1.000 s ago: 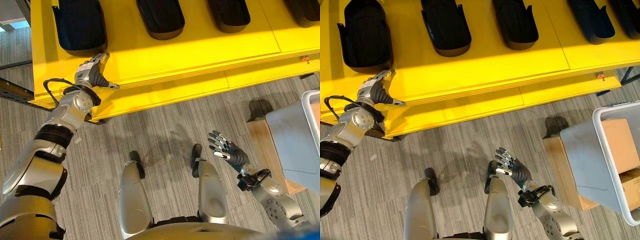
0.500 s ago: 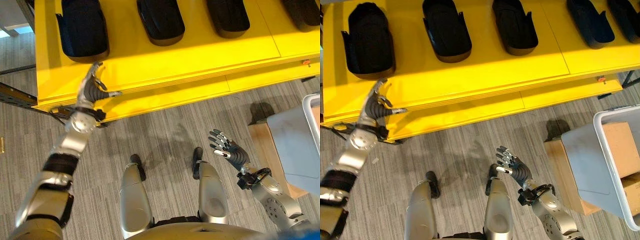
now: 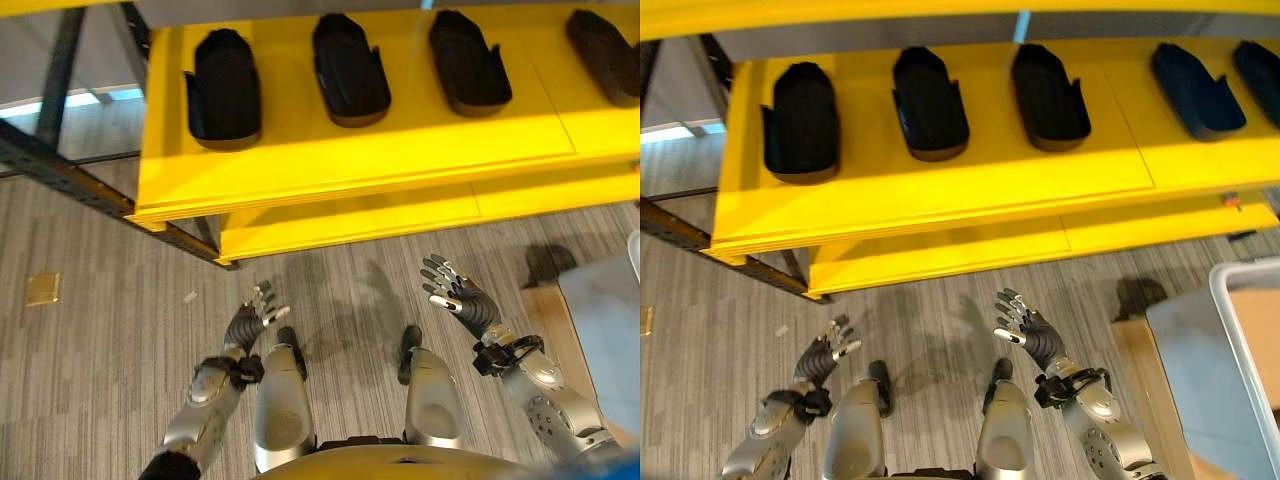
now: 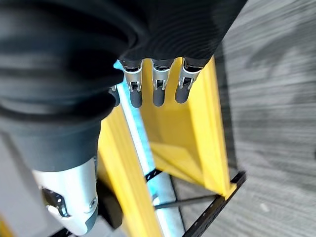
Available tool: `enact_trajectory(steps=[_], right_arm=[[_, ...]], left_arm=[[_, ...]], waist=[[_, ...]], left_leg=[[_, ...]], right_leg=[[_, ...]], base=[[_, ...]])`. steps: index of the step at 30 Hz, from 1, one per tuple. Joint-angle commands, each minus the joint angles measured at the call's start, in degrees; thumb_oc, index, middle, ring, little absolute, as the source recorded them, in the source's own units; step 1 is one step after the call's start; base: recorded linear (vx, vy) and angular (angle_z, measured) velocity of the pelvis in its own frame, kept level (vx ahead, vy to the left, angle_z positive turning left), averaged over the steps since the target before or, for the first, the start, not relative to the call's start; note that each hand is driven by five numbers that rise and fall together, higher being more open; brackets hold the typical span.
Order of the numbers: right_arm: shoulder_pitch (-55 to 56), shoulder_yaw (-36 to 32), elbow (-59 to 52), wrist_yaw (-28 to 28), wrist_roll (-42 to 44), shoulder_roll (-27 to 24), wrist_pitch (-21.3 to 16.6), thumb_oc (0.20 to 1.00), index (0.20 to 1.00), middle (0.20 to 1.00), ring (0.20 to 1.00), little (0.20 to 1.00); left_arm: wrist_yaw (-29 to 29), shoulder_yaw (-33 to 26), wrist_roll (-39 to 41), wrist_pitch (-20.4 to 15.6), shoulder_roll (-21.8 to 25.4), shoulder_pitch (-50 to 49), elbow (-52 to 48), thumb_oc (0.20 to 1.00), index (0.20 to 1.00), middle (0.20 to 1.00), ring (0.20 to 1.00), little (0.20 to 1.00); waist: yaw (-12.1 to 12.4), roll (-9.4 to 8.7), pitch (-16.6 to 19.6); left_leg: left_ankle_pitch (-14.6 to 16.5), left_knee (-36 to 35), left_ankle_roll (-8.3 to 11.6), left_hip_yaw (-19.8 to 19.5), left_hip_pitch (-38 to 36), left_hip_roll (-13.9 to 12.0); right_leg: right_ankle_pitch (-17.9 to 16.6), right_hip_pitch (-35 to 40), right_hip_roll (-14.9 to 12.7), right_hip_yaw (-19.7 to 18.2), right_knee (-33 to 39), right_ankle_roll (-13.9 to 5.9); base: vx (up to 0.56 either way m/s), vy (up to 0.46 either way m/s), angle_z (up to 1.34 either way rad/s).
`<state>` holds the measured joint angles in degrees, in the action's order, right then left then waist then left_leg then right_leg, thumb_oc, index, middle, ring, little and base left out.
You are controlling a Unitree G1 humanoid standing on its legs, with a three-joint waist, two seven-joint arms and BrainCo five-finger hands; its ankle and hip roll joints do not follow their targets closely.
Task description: Move parts from the plastic box to the shelf.
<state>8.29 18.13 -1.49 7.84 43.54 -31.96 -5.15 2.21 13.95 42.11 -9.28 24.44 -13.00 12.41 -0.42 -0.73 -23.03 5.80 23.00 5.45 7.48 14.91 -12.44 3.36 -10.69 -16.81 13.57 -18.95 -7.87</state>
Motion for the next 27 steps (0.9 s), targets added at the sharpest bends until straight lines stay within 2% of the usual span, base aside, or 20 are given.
enact_trajectory(steps=[1,2,6,7,10,11,13,27], right_arm=[[0.49,-0.77,-2.94,-0.93,-1.48,1.54,-3.35,1.0,1.0,1.0,1.0,1.0],[0.51,-0.75,-2.94,-0.93,-1.48,1.54,-3.35,1.0,1.0,1.0,1.0,1.0],[0.6,-0.44,-0.84,-1.59,-1.61,3.34,-2.88,1.0,1.0,1.0,1.0,1.0],[0.62,-0.42,-0.83,-1.59,-1.61,3.34,-2.88,1.0,1.0,1.0,1.0,1.0],[1.61,-1.25,-0.07,-1.1,-2.29,3.82,-2.3,1.0,1.0,1.0,1.0,1.0],[1.64,-1.24,-0.08,-1.1,-2.3,3.81,-2.29,1.0,1.0,1.0,1.0,1.0],[1.75,-1.14,0.88,-1.42,-2.72,4.64,-1.73,1.0,1.0,1.0,1.0,1.0],[-0.07,1.18,2.82,-1.95,-2.08,7.2,-0.83,1.0,1.0,1.0,1.0,1.0]], left_arm=[[2.87,-1.07,6.7,-1.83,3.1,0.82,-4.82,1.0,1.0,1.0,1.0,1.0],[2.87,-1.09,6.71,-1.81,3.12,0.76,-4.85,1.0,1.0,1.0,1.0,1.0],[3.1,-3.08,8.76,-1.91,1.94,-1.72,-8.89,1.0,1.0,1.0,1.0,1.0],[3.09,-3.1,8.76,-1.89,1.95,-1.77,-8.93,1.0,1.0,1.0,1.0,1.0],[3.82,-4.01,5.95,-1.88,2.35,-3.39,-10.43,1.0,1.0,1.0,1.0,1.0],[3.81,-4.01,5.94,-1.87,2.35,-3.43,-10.46,1.0,1.0,1.0,1.0,1.0],[3.52,-3.11,0.54,-1.78,2.44,-3.9,-9.93,1.0,1.0,1.0,1.0,1.0],[3.23,-2.43,1.04,-0.74,-0.32,-3.72,-8.6,1.0,1.0,1.0,1.0,1.0]], waist=[[-0.37,-1.2,6.29],[-0.39,-1.21,6.29],[0.24,-0.81,10.65],[0.24,-0.82,10.62],[0.31,-0.58,14.31],[0.32,-0.58,14.31],[0.19,-0.26,16.91],[-0.47,-0.43,20.78]], left_leg=[[-4.27,-5.36,1.14,-4.25,-1.33,-1.35],[-4.33,-5.49,1.14,-4.24,-1.42,-1.34],[-6.76,-12.84,0.9,-3.62,-6.5,-1.3],[-6.84,-13.02,0.9,-3.58,-6.67,-1.29],[-8.12,-17.75,0.79,-2.78,-9.95,-1.43],[-8.17,-17.87,0.8,-2.76,-10.06,-1.43],[-9.27,-21.51,0.82,-2.04,-12.5,-1.51],[-9.58,-24.03,0.74,0.24,-15.83,-1.54]], right_leg=[[-0.02,4.09,-1.19,-3.1,4.02,-3.46],[-0.05,4.18,-1.18,-3.07,4.11,-3.46],[-1.14,8.42,-0.48,-1.35,9.24,-3.61],[-1.18,8.54,-0.47,-1.34,9.35,-3.61],[-2.08,11.11,-0.03,-0.55,13.22,-3.79],[-2.12,11.2,-0.02,-0.54,13.31,-3.79],[-2.25,12.67,0.15,0.21,14.6,-3.88],[-2.99,14.5,0.52,-0.81,17.05,-3.93]], base=[[0.02,-0.039,0.24],[0.02,-0.067,0.14],[0.04,-0.058,0.04],[0.03,-0.03,-0.04],[0.05,-0.034,-0.02],[0.05,-0.034,-0.06],[0.02,-0.016,-0.05],[0.0,-0.004,-0.05]])
